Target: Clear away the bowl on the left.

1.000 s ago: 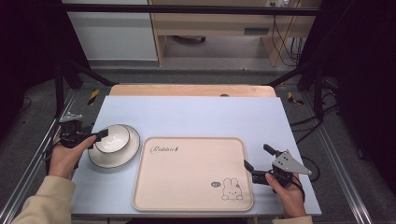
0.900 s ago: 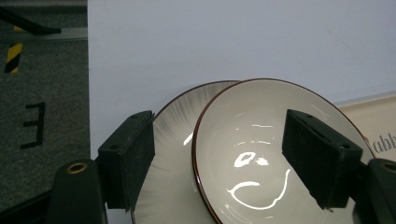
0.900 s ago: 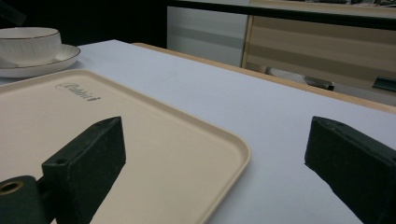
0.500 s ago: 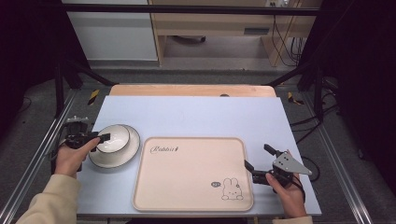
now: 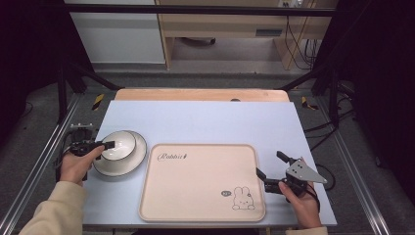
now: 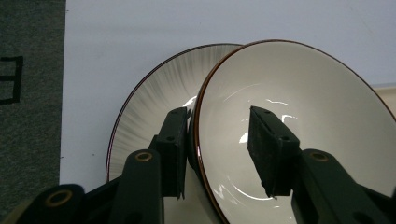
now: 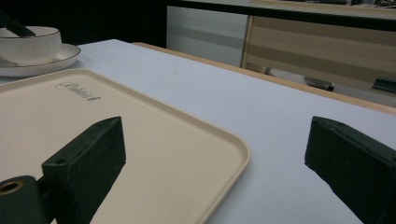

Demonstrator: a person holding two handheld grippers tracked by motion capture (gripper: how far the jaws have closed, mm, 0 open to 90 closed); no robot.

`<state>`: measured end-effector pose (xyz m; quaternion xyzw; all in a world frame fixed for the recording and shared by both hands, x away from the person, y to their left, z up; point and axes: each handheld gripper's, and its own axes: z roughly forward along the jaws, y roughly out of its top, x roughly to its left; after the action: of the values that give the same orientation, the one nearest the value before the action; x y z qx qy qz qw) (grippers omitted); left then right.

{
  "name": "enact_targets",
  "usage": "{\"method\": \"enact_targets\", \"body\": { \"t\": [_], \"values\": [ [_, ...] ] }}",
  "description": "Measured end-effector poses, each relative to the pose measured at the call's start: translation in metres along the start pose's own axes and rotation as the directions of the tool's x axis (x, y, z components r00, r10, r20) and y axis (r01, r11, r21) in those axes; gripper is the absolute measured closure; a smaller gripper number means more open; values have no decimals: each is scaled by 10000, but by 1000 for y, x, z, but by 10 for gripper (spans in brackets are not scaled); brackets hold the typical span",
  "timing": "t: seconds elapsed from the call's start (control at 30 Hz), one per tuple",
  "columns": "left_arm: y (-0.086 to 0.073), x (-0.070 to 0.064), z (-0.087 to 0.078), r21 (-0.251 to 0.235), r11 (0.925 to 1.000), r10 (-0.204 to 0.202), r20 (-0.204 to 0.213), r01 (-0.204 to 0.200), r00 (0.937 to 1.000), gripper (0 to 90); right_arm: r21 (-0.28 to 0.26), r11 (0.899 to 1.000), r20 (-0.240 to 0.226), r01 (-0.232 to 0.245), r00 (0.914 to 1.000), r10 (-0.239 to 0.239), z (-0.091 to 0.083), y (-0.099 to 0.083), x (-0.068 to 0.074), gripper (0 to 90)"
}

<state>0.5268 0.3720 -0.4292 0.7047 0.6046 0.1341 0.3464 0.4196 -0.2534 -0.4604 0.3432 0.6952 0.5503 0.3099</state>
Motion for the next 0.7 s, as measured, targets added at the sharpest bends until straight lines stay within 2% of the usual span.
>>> {"method": "enact_targets", "body": {
  "t": [0.37,0.7],
  "values": [
    [1,4,1,232,9997,-108,-109,111,9999,713,16,10000,-44,2,10000,-2,0,0,0,53],
    [2,1,8,643,9976,267,-429,-239,9987,765,83,10000,-68,-43,10000,43,1,-1,0,53]
  ]
}}
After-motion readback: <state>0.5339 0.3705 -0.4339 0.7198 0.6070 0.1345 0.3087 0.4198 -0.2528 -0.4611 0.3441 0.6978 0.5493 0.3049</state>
